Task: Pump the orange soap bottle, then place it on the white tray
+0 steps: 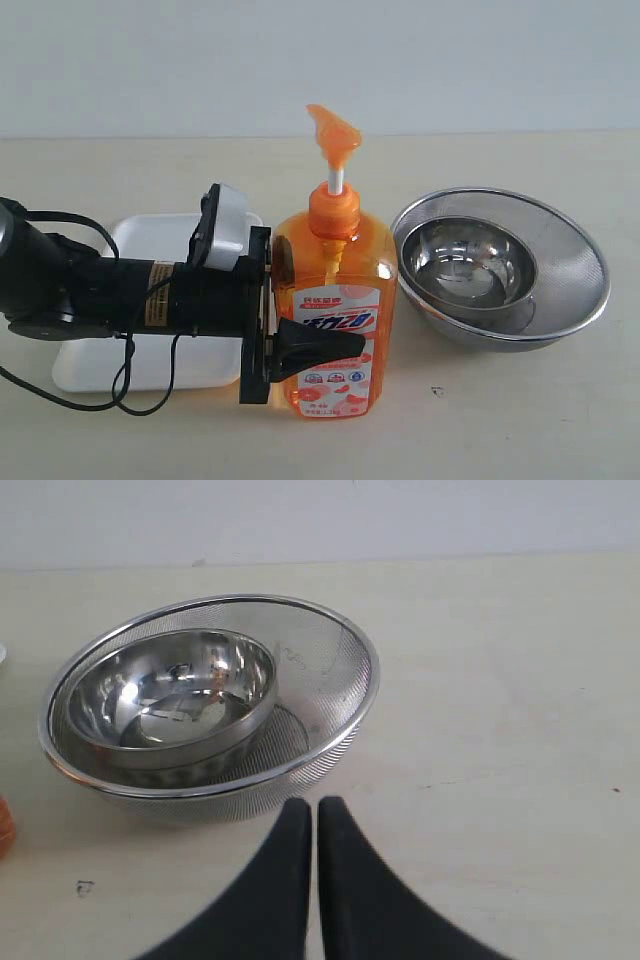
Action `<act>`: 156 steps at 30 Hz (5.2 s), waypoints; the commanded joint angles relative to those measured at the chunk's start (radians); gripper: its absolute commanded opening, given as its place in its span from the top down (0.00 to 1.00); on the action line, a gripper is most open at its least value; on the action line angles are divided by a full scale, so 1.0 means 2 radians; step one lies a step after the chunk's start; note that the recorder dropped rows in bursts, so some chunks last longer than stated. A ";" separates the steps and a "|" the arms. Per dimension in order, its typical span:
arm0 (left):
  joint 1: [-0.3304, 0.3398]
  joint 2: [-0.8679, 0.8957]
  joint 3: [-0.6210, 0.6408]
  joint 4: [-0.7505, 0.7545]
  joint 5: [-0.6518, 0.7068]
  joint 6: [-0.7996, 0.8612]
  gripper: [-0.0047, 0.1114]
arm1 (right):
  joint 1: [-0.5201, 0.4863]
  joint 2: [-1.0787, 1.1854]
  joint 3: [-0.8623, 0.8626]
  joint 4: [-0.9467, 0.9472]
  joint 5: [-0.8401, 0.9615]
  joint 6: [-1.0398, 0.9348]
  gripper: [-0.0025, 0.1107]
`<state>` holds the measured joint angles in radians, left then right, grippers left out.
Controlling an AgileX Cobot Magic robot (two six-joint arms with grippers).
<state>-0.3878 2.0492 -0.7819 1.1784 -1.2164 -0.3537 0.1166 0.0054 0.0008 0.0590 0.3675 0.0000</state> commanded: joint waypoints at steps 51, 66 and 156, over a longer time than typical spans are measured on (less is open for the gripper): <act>-0.003 0.000 -0.002 -0.031 -0.002 -0.008 0.92 | -0.003 -0.003 0.000 -0.003 -0.025 0.000 0.98; -0.003 0.000 -0.002 -0.056 -0.002 -0.008 0.92 | -0.003 -0.003 0.000 0.006 -0.174 0.000 0.98; -0.065 -0.093 -0.022 -0.415 0.180 0.041 0.92 | -0.003 0.264 -0.231 0.017 -0.169 0.010 0.98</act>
<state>-0.4960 1.8872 -0.7894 0.3786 -0.8169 -0.2926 0.1166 0.5321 -0.4545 0.0931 0.0401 0.0299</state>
